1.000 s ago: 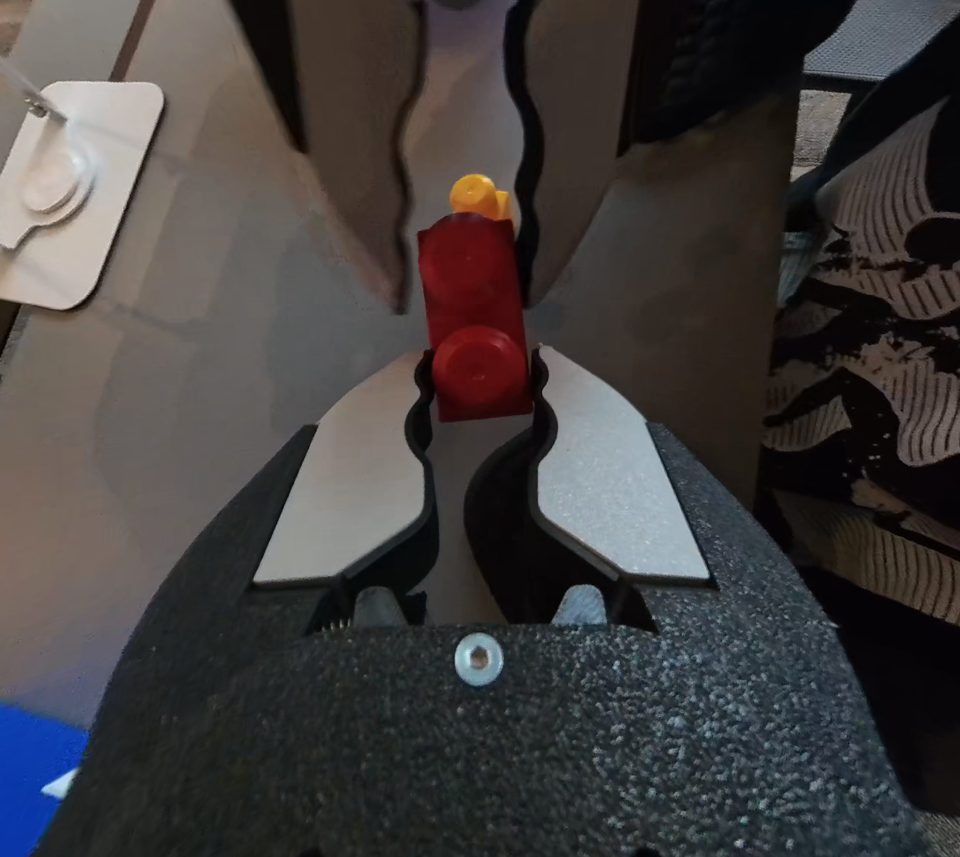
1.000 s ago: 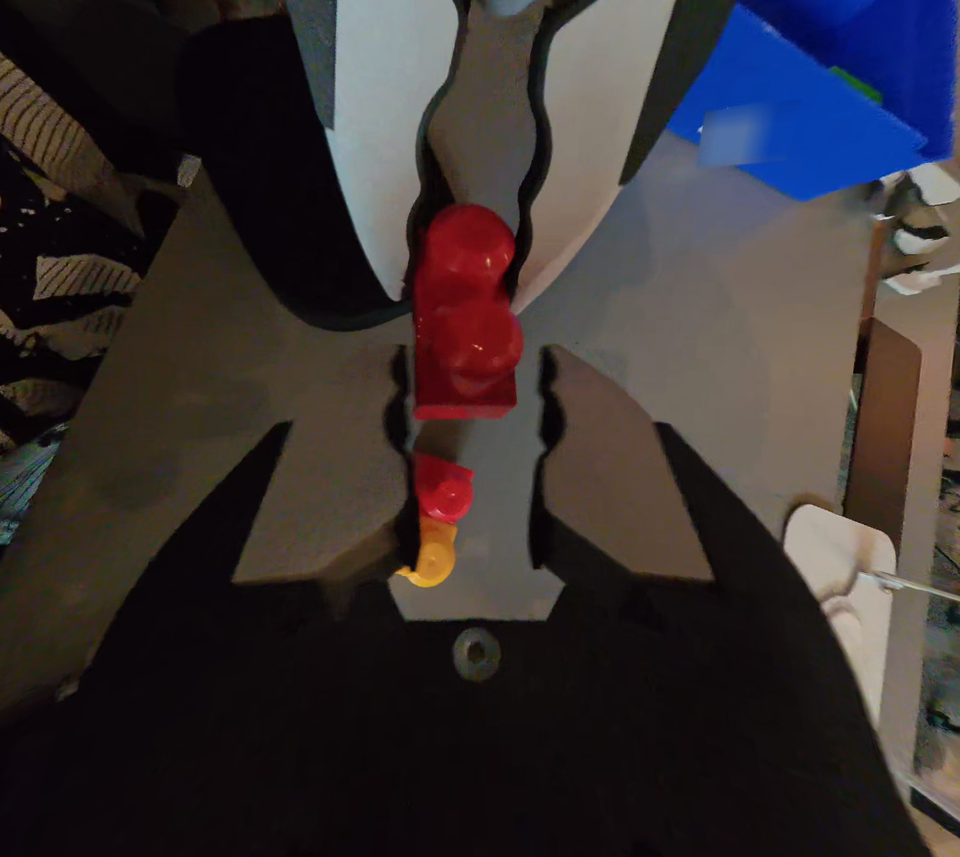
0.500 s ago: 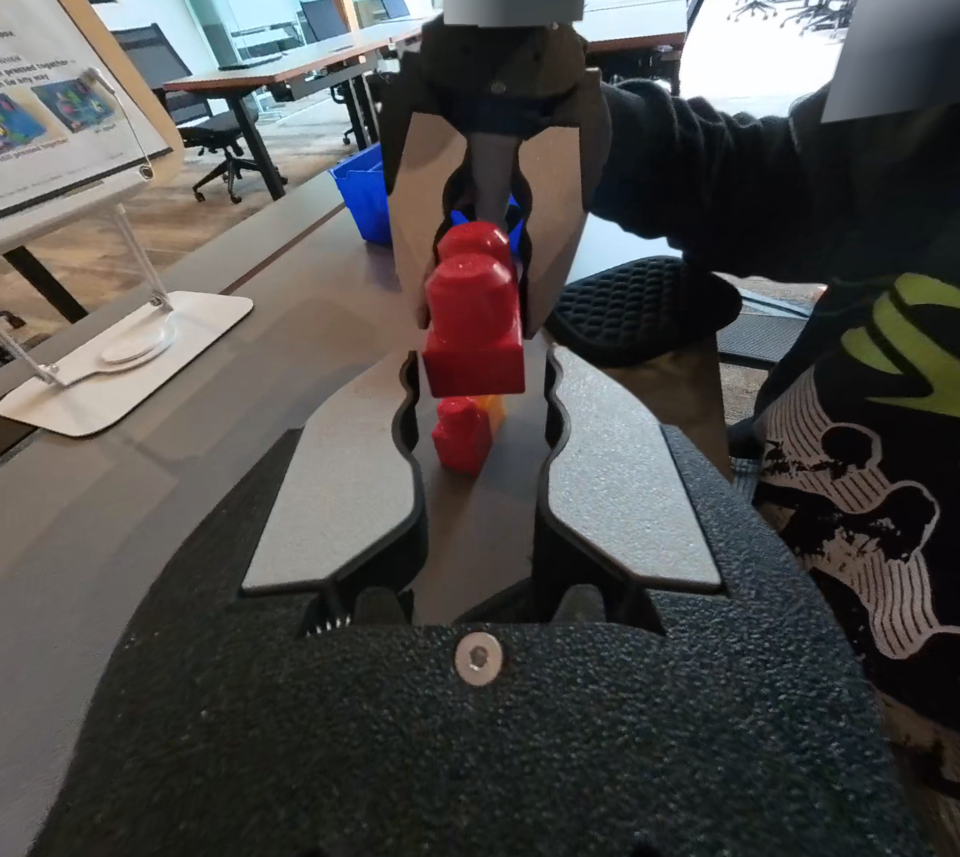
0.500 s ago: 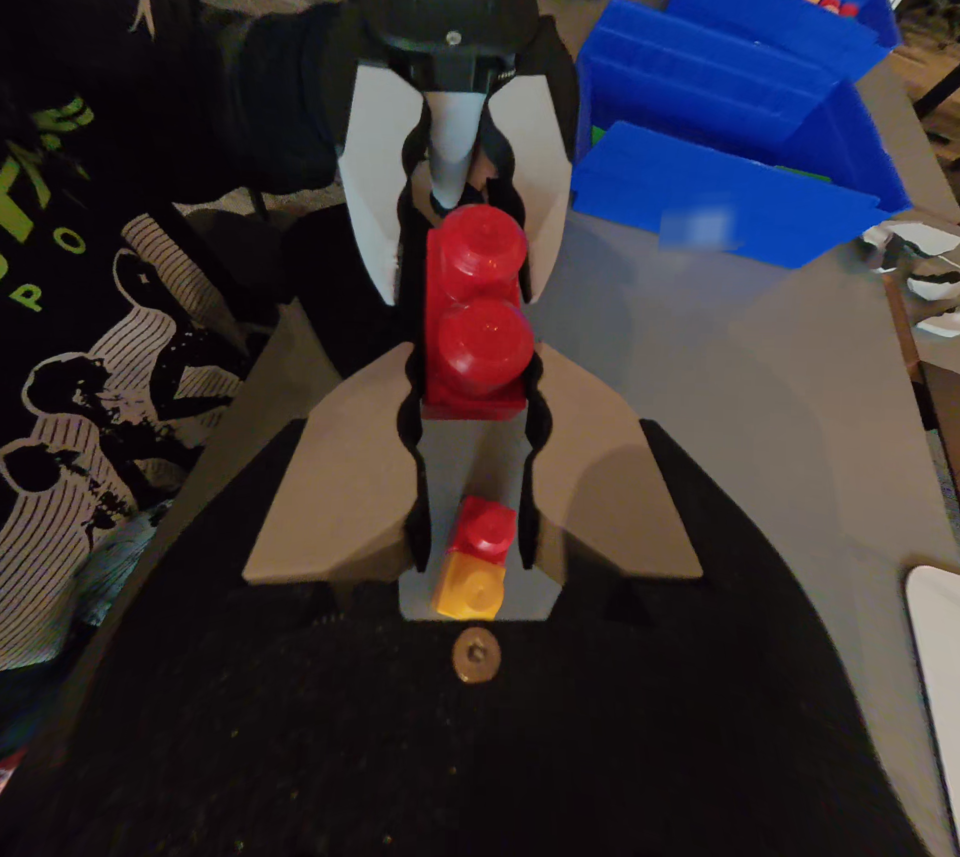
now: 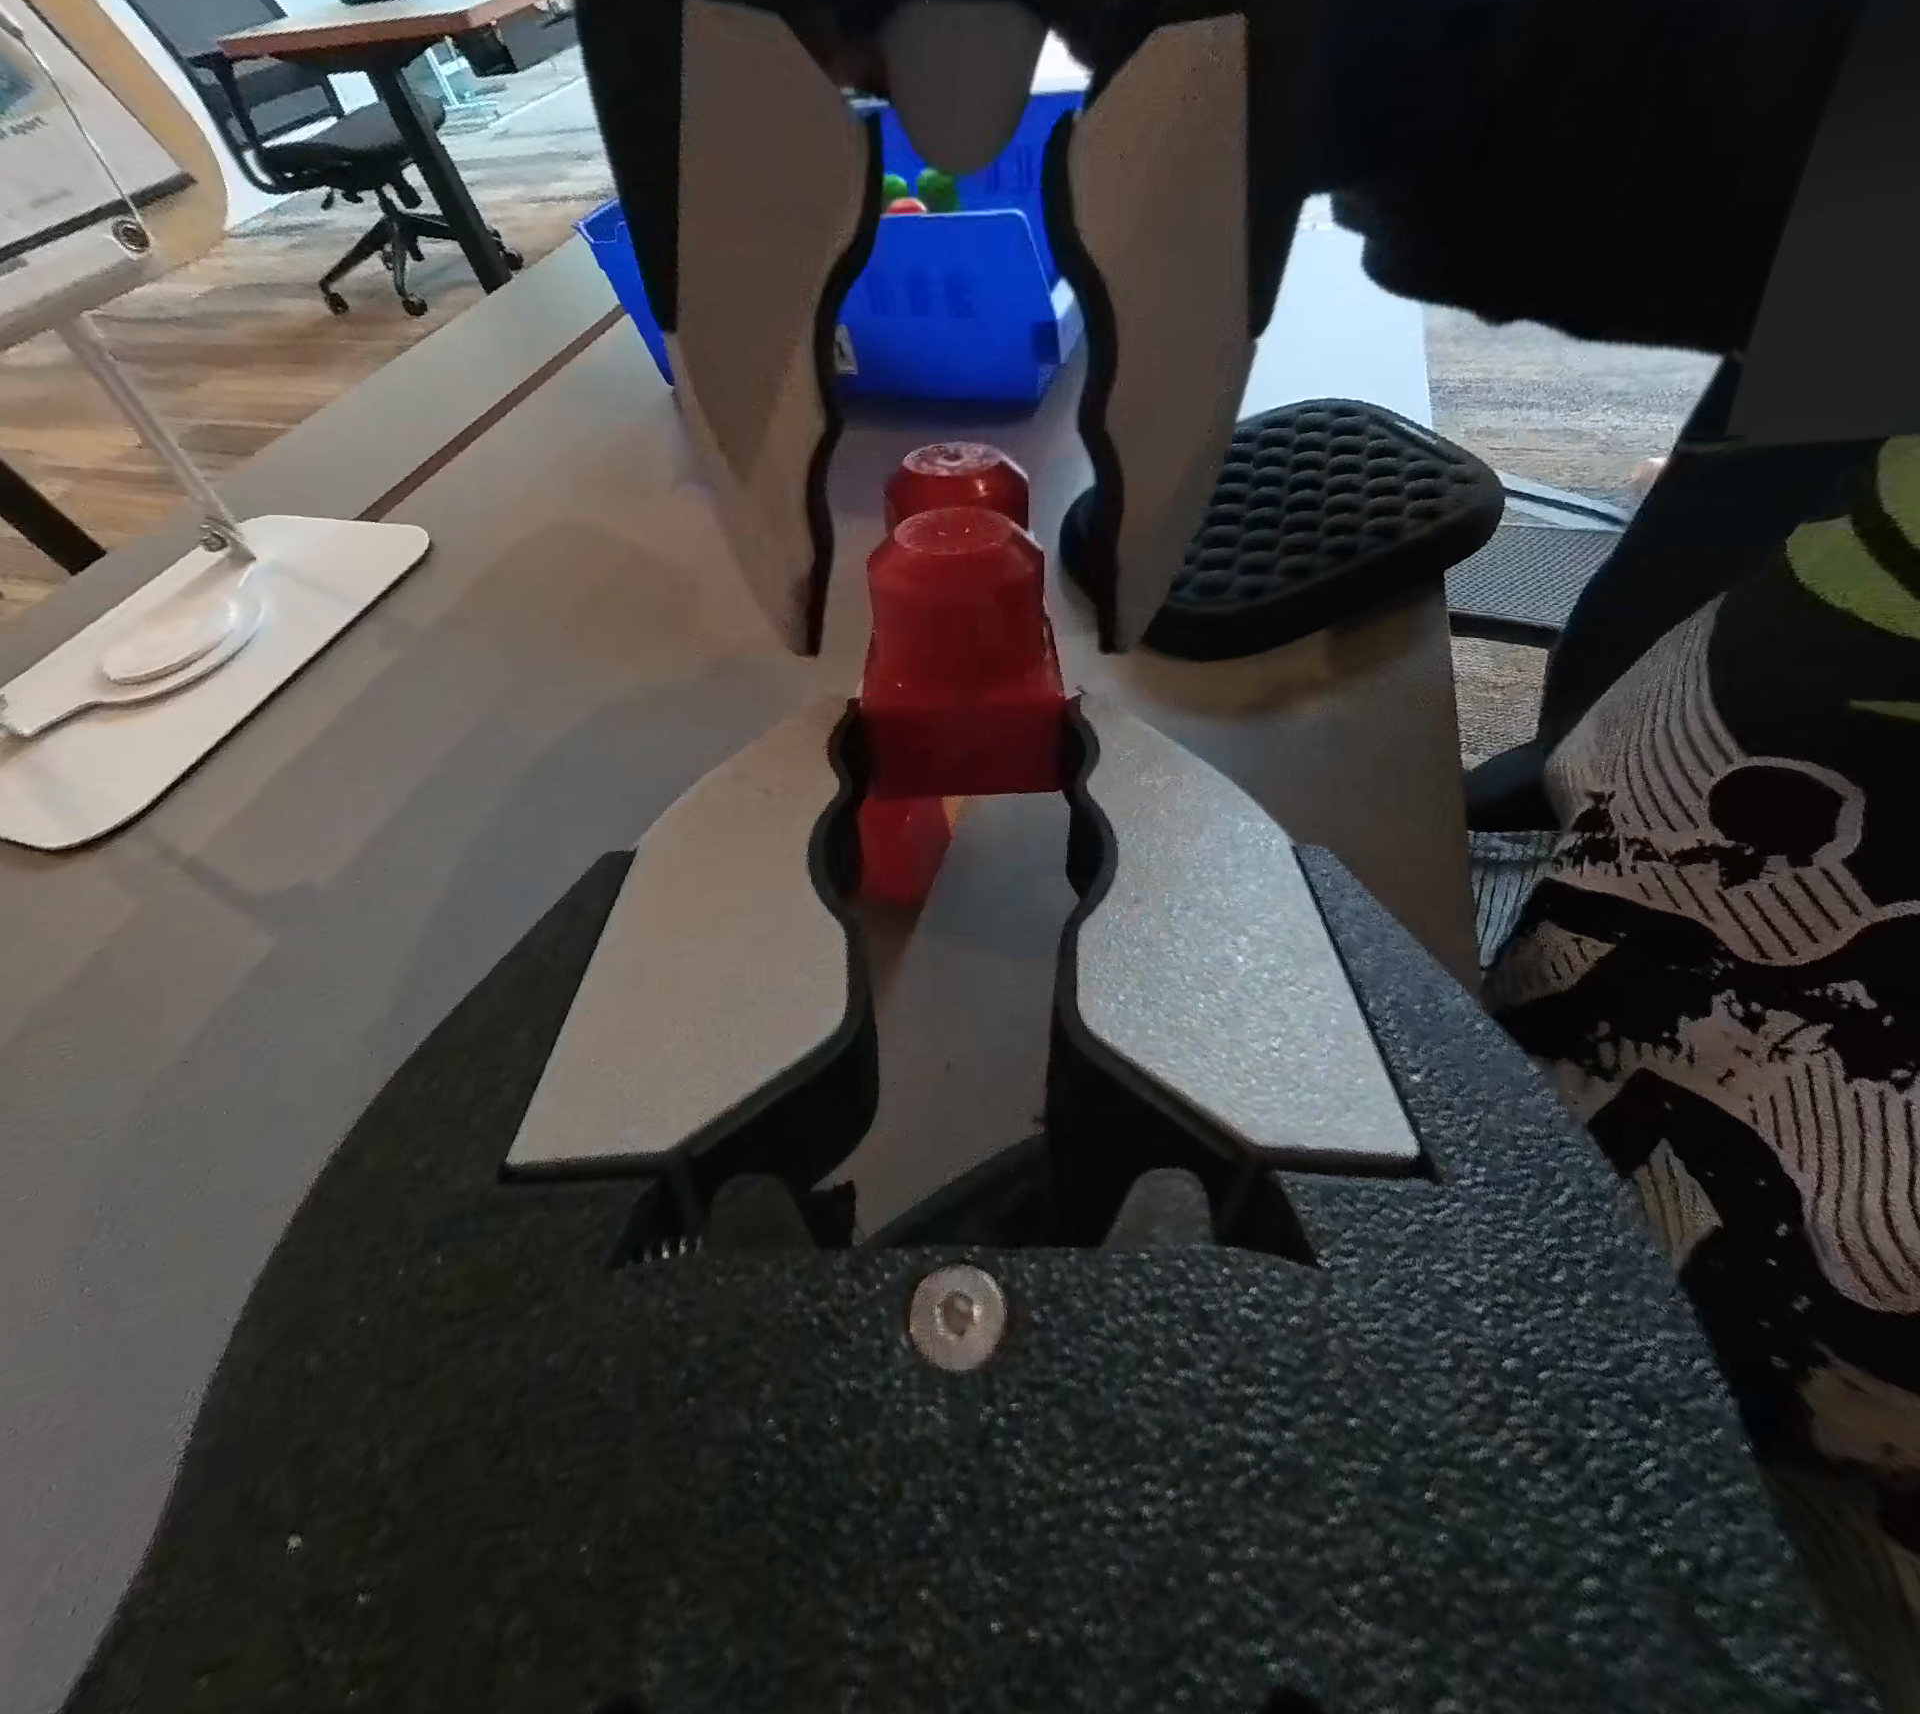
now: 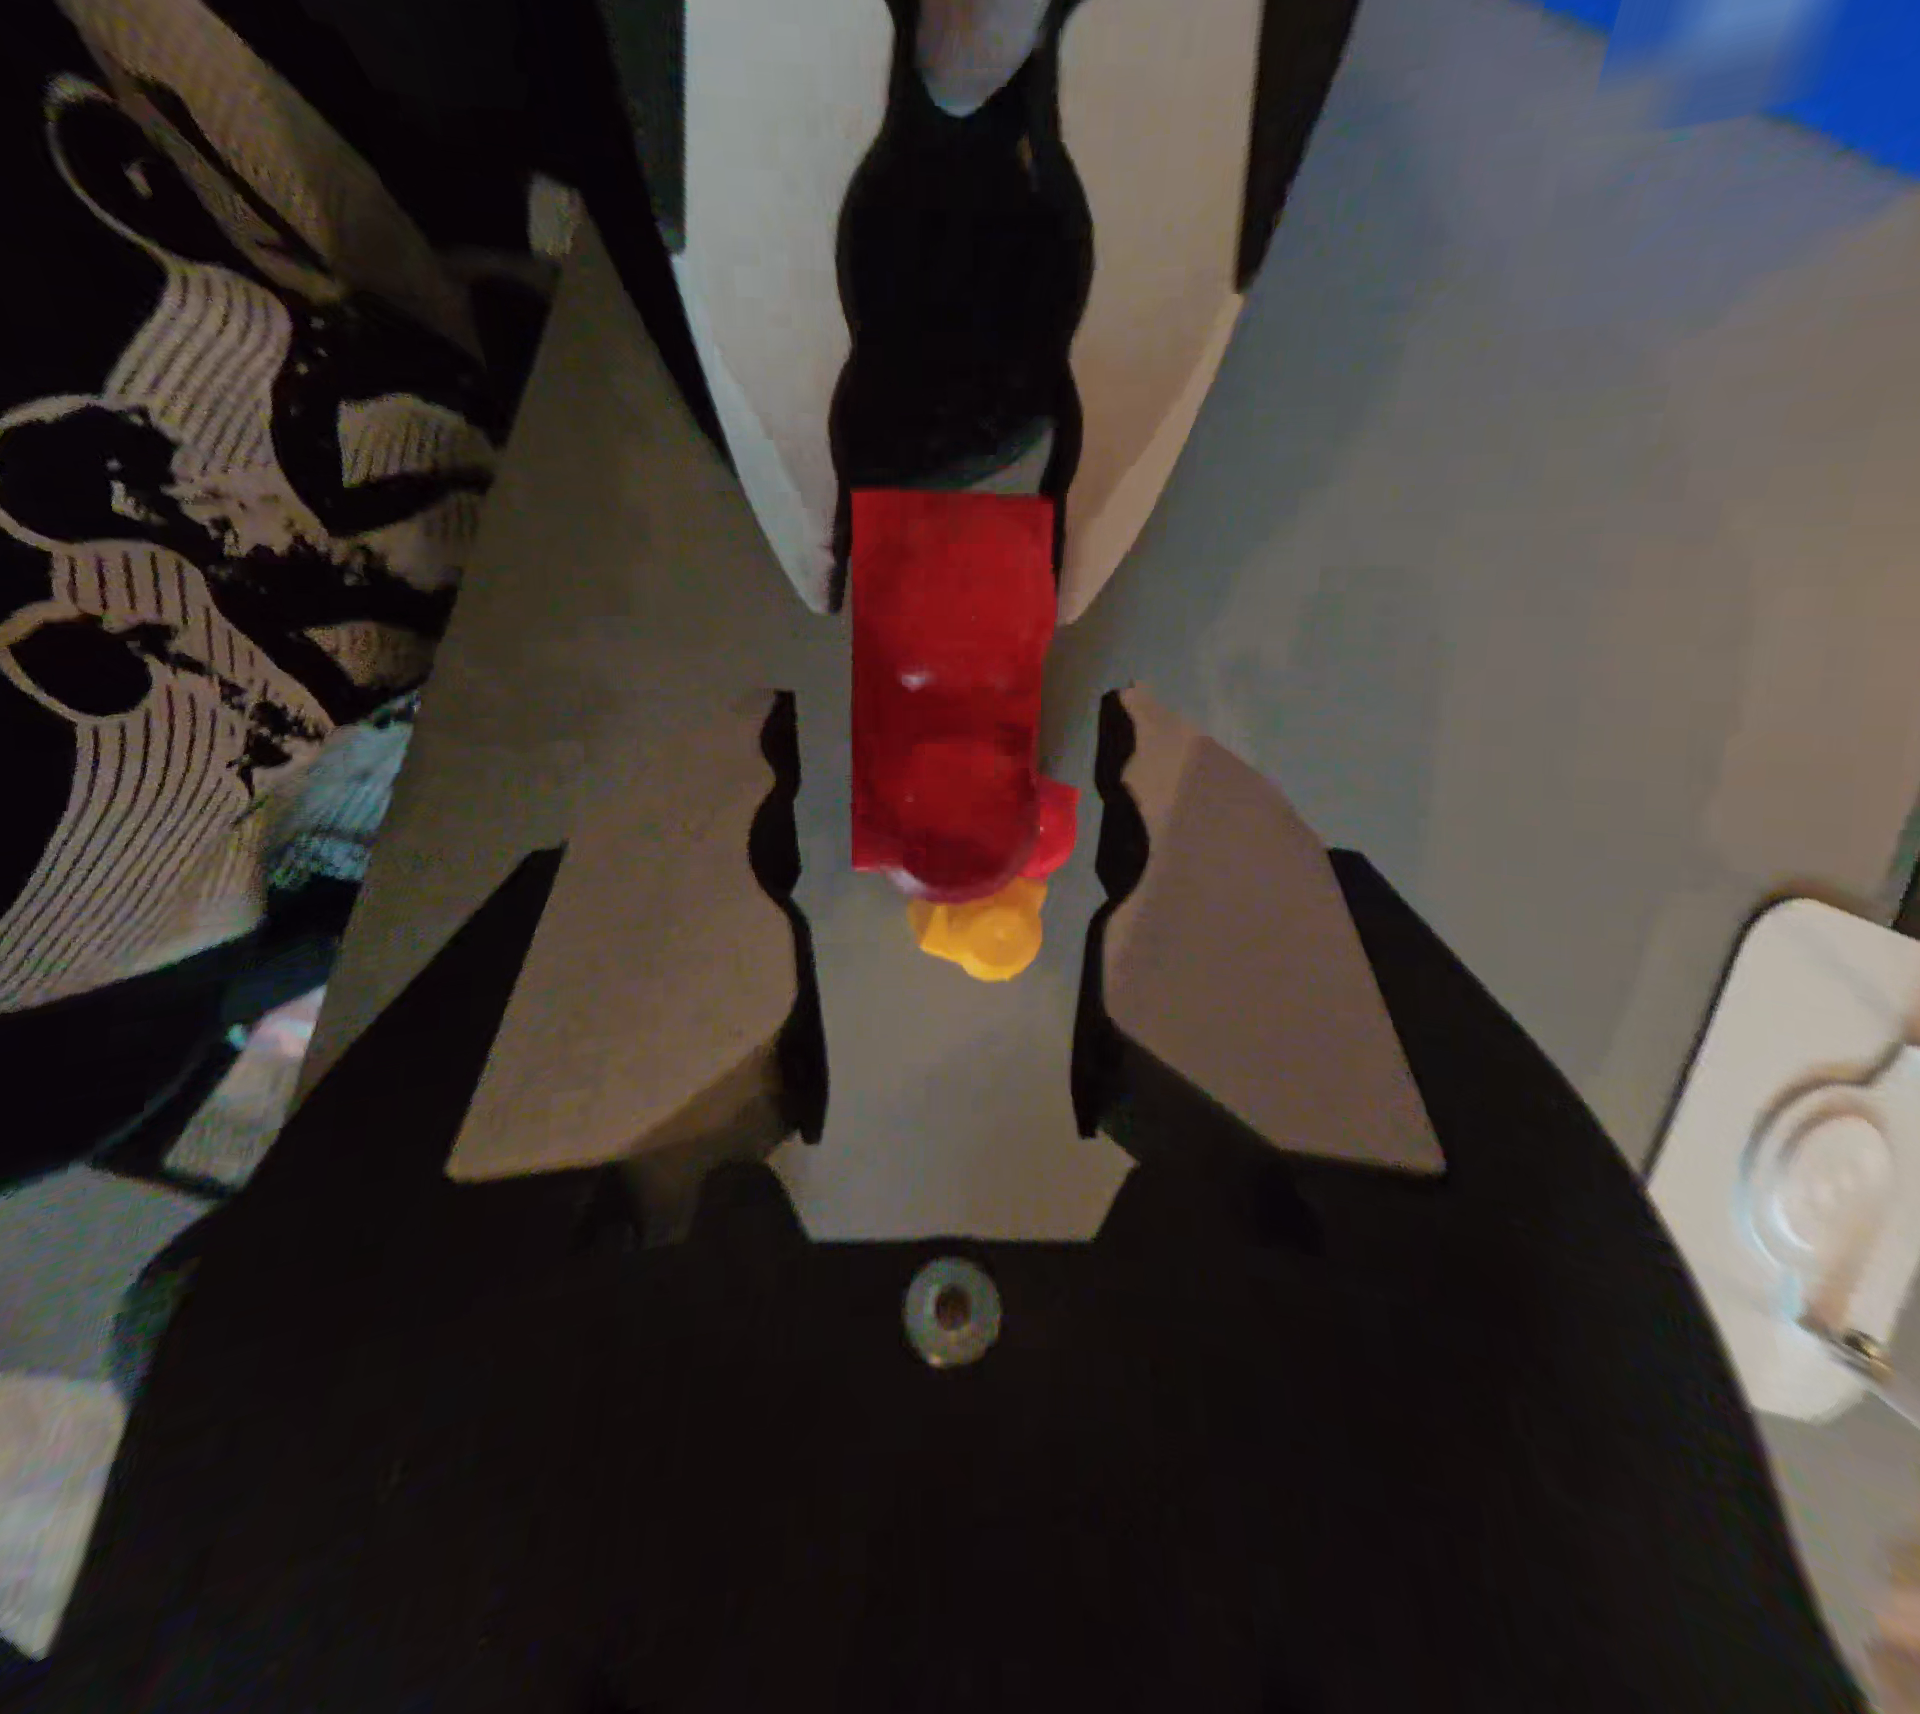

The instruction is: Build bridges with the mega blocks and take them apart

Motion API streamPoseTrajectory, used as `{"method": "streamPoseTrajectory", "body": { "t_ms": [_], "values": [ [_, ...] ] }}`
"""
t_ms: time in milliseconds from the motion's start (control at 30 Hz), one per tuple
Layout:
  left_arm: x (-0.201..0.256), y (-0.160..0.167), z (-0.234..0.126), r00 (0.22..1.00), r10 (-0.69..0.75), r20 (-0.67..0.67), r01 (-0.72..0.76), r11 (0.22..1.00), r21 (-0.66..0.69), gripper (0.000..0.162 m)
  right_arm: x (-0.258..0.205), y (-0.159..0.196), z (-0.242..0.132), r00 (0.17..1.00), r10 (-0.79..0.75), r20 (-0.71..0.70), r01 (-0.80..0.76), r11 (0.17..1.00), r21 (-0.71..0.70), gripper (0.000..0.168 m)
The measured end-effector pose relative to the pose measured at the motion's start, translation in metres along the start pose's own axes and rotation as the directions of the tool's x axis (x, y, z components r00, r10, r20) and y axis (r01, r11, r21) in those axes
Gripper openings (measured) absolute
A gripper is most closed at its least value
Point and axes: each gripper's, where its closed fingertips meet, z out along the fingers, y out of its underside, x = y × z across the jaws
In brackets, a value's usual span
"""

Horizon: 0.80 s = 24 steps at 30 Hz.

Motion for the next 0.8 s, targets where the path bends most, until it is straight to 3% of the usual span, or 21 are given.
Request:
{"method": "streamPoseTrajectory", "body": {
  "t_ms": [167, 233, 400, 500, 800],
  "values": [
    [0.004, 0.003, 0.005, 1.000, -0.003, -0.022, 0.003, 1.000, 0.003, 0.036, -0.004, 0.002, 0.005, 1.000, -0.015, 0.013, 0.017, 0.984, -0.179, 0.047],
    [0.003, 0.005, 0.005, 1.000, -0.005, -0.020, 0.005, 1.000, 0.002, 0.036, -0.003, 0.002, 0.007, 1.000, -0.014, -0.001, 0.013, 0.979, -0.202, 0.036],
    [-0.002, 0.008, 0.008, 0.999, 0.034, -0.022, -0.033, 0.999, 0.027, 0.037, 0.001, 0.008, 0.008, 0.999, 0.020, -0.030, -0.026, 0.974, -0.224, 0.034],
    [-0.018, 0.021, 0.013, 0.996, 0.092, 0.006, -0.092, 0.995, 0.032, 0.055, 0.014, 0.028, -0.001, 0.994, 0.065, -0.090, -0.088, 0.954, -0.288, 0.034],
    [-0.039, 0.059, 0.033, 0.969, 0.067, -0.236, -0.066, 0.998, 0.013, 0.090, 0.020, 0.072, 0.010, 0.969, 0.211, -0.128, -0.243, 0.906, -0.347, 0.034]
  ]
}}
